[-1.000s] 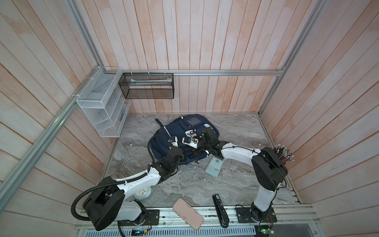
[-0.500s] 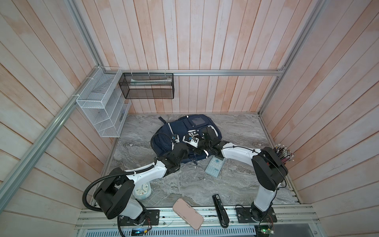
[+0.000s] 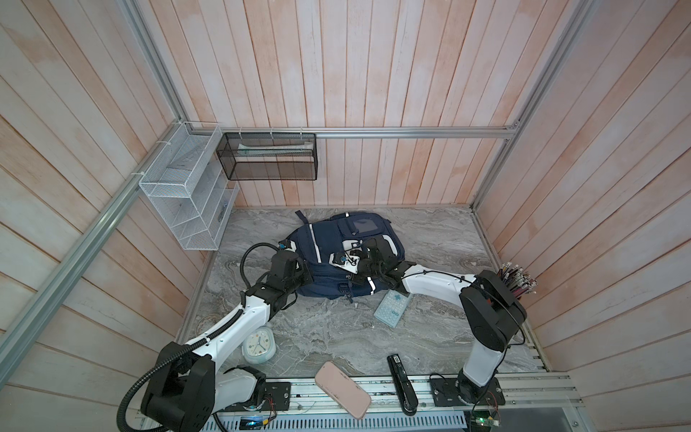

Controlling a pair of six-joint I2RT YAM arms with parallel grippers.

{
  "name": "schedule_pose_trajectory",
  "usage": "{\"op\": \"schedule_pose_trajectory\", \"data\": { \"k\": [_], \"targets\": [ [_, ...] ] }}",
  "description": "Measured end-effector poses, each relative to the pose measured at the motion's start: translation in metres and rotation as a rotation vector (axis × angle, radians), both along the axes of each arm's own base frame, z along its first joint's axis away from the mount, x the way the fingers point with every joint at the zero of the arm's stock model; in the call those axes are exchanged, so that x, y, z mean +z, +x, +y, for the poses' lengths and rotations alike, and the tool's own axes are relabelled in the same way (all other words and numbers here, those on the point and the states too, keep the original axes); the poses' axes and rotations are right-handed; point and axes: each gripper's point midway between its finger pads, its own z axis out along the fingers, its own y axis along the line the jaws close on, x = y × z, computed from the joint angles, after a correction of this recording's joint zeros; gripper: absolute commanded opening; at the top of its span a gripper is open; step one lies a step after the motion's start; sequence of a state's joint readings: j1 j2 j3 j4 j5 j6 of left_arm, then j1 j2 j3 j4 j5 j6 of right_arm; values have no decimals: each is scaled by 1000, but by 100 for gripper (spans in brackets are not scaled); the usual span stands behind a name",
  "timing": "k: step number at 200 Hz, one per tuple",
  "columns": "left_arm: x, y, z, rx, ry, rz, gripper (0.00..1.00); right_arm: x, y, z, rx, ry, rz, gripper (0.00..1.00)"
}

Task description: Pack the student bag

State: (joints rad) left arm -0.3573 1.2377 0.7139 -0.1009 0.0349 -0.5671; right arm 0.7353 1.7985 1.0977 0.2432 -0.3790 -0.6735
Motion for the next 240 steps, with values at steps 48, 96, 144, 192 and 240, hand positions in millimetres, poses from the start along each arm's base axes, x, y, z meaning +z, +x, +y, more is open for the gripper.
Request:
{"op": "schedule_pose_trajectory", "data": {
  "k": [48,96,144,192,240],
  "targets": [
    [1,-12,-3,-51,-44,-17,0,-4,13,-7,-4,3,0,0],
    [1,-50,-31,-103,-172,-8,0,-6,25,-18,-44,-14,-27,37],
    [-18,-69,-70,-149,-204,89,0,10,-8,-64,-164,-6,-114,58],
    [-12,-69,-94,-183,-229,104,0,26,-43,-28,-55,30,-146,52],
    [-16,-73,-96,-164,-236,125,0,-2,-40,-9,-49,-32,-181,51]
  ]
}}
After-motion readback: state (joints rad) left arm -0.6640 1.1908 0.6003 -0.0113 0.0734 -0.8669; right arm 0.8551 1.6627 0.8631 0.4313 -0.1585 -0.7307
